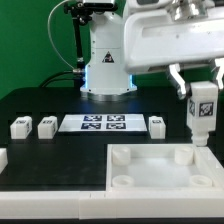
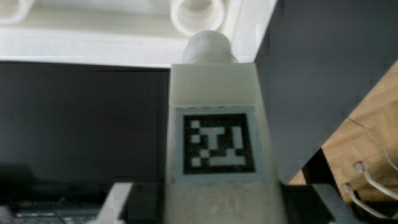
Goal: Assemble one leg
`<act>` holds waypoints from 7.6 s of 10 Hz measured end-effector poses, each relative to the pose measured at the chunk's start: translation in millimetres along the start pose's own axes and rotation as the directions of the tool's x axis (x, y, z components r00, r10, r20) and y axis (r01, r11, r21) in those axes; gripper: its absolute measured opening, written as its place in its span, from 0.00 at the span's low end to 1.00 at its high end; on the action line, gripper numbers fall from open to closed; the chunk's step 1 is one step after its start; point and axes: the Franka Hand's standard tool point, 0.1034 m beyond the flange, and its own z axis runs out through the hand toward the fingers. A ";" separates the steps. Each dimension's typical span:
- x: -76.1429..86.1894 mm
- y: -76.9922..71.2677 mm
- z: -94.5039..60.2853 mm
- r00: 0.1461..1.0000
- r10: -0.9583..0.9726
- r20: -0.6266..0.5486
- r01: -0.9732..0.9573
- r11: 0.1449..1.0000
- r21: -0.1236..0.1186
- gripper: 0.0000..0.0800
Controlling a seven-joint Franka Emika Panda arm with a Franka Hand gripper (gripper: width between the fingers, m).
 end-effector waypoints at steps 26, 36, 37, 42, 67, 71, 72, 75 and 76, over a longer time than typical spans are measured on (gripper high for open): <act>-43.4 -0.1 49.5 1.000 -0.021 0.012 0.021 1.000 -0.010 0.80; -32.4 -0.6 50.4 0.917 0.001 0.399 -0.011 1.000 0.022 0.81; -34.3 -0.9 51.6 0.881 0.000 0.473 -0.015 1.000 0.028 0.81; -35.7 1.7 58.8 0.791 0.035 0.611 -0.055 0.998 0.014 0.63; -33.7 -3.0 66.0 0.838 0.267 0.475 -0.254 0.963 -0.092 0.70; -37.9 1.1 66.2 0.692 0.584 0.425 -0.531 0.810 -0.249 0.38; -38.4 2.4 66.4 0.603 0.696 0.390 -0.632 0.715 -0.298 0.38; -40.4 5.0 66.7 0.182 0.963 0.200 -0.869 0.252 -0.425 0.38; -41.3 6.6 66.8 0.000 0.992 0.130 -0.897 0.058 -0.439 0.38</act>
Offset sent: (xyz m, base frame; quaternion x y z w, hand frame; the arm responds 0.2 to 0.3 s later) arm 0.0033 -0.0131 -0.0423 -0.0072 -0.0330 0.0033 0.9994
